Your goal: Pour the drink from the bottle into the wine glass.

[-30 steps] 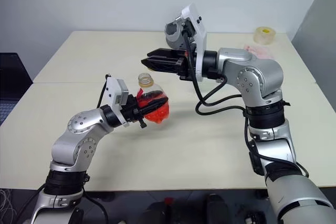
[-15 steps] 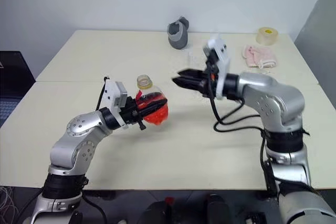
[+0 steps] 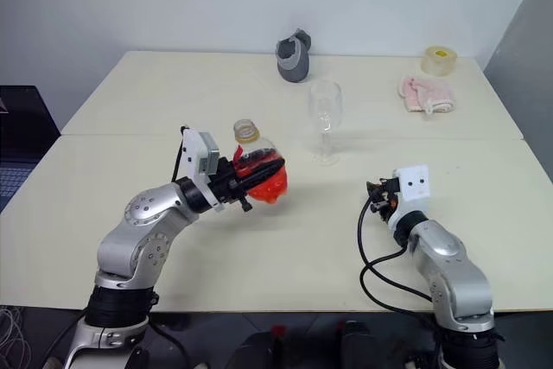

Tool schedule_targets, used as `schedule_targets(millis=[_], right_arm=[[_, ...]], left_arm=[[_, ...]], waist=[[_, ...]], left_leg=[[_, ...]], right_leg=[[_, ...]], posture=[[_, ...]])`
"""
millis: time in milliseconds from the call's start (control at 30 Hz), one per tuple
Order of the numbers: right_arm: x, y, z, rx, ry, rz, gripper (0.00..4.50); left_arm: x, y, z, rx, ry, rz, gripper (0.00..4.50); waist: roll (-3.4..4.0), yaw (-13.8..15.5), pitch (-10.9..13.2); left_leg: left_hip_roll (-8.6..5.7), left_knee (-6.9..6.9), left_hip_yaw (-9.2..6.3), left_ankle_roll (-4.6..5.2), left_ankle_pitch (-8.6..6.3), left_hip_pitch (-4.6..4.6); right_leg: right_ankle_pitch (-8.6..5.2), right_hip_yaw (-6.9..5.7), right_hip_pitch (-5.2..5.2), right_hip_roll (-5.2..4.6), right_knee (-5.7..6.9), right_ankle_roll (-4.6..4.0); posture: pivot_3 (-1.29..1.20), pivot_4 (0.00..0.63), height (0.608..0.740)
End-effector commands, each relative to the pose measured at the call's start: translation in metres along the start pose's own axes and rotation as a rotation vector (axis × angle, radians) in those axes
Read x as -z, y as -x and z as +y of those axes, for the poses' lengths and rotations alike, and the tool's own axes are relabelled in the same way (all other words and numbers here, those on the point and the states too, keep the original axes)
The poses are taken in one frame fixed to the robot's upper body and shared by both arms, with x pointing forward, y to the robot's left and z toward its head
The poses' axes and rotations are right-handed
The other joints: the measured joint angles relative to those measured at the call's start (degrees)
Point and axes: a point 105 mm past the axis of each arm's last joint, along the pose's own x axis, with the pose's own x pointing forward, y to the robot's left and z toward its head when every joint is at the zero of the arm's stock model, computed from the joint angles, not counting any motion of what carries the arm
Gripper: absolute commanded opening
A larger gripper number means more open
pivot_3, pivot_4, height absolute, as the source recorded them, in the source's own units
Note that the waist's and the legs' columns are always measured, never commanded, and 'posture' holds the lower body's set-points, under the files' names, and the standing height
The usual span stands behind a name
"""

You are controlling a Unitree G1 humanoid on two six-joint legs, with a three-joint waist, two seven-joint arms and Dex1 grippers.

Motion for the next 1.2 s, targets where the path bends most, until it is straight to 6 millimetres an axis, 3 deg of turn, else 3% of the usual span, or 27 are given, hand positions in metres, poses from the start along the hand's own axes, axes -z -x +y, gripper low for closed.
schedule_targets(millis=[33,100,267,433,533,700,800,900,1033,1200], right_arm=[[0.000,-0.003,-0.006,0.057,0.002,-0.047,1.16],[0.005,-0.004,-0.005,0.062,-0.016,-0.037,1.16],[0.009,-0.006,0.002,0.041,-0.037,-0.023,2.79],[0.000,-0.005,0.002,0.026,-0.028,-0.037,4.47],[-0.017,-0.002,0.007,-0.061,0.047,-0.069,4.47],[-0.040,0.014,0.035,-0.328,0.150,-0.116,4.47],[-0.066,0.034,0.067,-0.626,0.178,-0.195,4.47],[-0.082,0.045,0.089,-0.810,0.242,-0.247,4.47],[-0.102,0.040,0.107,-0.917,0.235,-0.292,4.47],[-0.112,0.025,0.120,-0.952,0.239,-0.312,4.47]], left_arm=[[-0.014,-0.003,0.001,0.007,-0.048,-0.042,1.04],[-0.014,-0.003,0.002,0.008,-0.051,-0.041,1.04],[-0.015,-0.002,0.004,-0.004,-0.054,-0.041,1.04],[-0.014,0.001,0.004,-0.015,-0.055,-0.038,1.04],[-0.014,0.005,0.012,-0.064,-0.059,-0.034,1.04],[-0.014,0.017,0.042,-0.252,-0.077,-0.041,1.04],[-0.012,0.032,0.067,-0.408,-0.141,-0.029,1.04],[-0.011,0.043,0.092,-0.556,-0.161,-0.024,1.04],[-0.012,0.067,0.124,-0.746,-0.164,-0.038,1.04],[-0.013,0.094,0.155,-0.891,-0.184,-0.045,1.04]], waist=[[0.00,0.0,0.0],[0.00,0.0,0.0],[0.00,0.0,0.0],[0.00,0.0,0.0],[0.01,0.0,0.0],[0.01,0.0,0.0],[0.00,0.0,0.0],[-0.01,0.0,0.0],[-0.08,0.1,0.0],[-0.11,0.1,0.0]], left_leg=[[0.00,0.00,0.00,0.00,0.00,-0.01],[-0.01,0.00,0.02,0.00,0.00,-0.01],[0.00,0.00,-0.01,0.00,0.00,-0.01],[-0.01,0.01,-0.01,0.00,0.00,-0.01],[-0.01,0.01,-0.01,0.00,0.00,-0.01],[0.01,0.01,-0.04,0.06,-0.03,0.00],[0.00,0.01,-0.04,0.07,-0.04,0.00],[0.00,0.03,-0.09,0.08,-0.04,0.00],[-0.02,0.08,-0.16,0.06,-0.03,-0.03],[-0.02,0.06,-0.23,-0.01,0.00,-0.03]], right_leg=[[0.00,-0.01,0.00,0.00,-0.01,0.00],[0.00,0.01,0.00,0.00,-0.01,0.00],[0.00,0.00,0.00,0.00,-0.01,0.00],[0.00,0.00,0.00,0.00,-0.01,0.00],[0.00,0.00,0.00,-0.01,-0.01,0.00],[0.00,-0.01,0.01,0.01,-0.01,0.00],[0.00,-0.03,0.03,0.02,-0.02,0.00],[0.00,-0.06,0.04,0.01,-0.04,0.00],[0.00,-0.12,0.07,-0.01,-0.05,0.00],[0.00,-0.13,0.03,-0.04,-0.06,-0.01]], posture=[[0.00,0.150,0.740],[0.00,0.150,0.740],[0.00,0.150,0.740],[0.00,0.150,0.740],[0.00,0.150,0.740],[0.00,0.150,0.740],[0.00,0.150,0.740],[0.00,0.150,0.740],[0.00,0.150,0.740],[0.00,0.150,0.740]])
